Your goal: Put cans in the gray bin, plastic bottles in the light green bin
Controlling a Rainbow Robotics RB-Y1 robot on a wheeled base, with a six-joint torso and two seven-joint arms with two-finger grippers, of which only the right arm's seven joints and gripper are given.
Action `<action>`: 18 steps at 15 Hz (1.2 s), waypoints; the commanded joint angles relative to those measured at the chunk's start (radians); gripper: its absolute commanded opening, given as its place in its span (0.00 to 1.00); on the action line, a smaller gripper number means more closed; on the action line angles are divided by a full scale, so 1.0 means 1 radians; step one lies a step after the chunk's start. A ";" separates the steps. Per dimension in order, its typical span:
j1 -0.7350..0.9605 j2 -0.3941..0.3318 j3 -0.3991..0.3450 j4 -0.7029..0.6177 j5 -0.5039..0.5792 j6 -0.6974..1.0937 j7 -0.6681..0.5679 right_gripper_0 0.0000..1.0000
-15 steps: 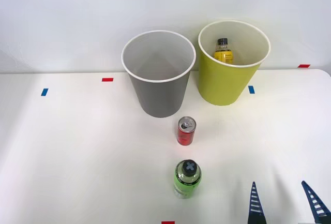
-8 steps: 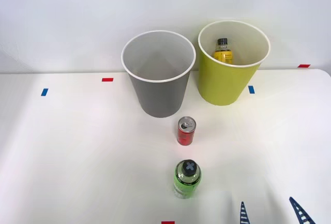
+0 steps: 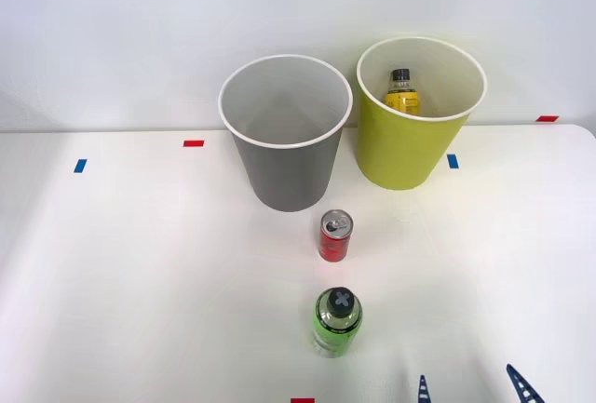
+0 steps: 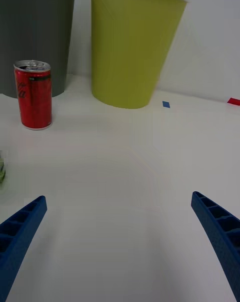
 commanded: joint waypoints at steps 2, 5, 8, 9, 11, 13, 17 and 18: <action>-0.001 -0.001 0.002 0.000 -0.004 -0.010 0.000 1.00; -0.001 -0.004 -0.002 0.000 -0.002 -0.010 0.000 1.00; -0.001 -0.004 -0.002 0.000 -0.002 -0.010 0.000 1.00; -0.001 -0.004 -0.002 0.000 -0.002 -0.010 0.000 1.00; -0.001 -0.004 -0.002 0.000 -0.002 -0.010 0.000 1.00; -0.001 -0.004 -0.002 0.000 -0.002 -0.010 0.000 1.00; -0.001 -0.004 -0.002 0.000 -0.002 -0.010 0.000 1.00; -0.001 -0.004 -0.002 0.000 -0.002 -0.010 0.000 1.00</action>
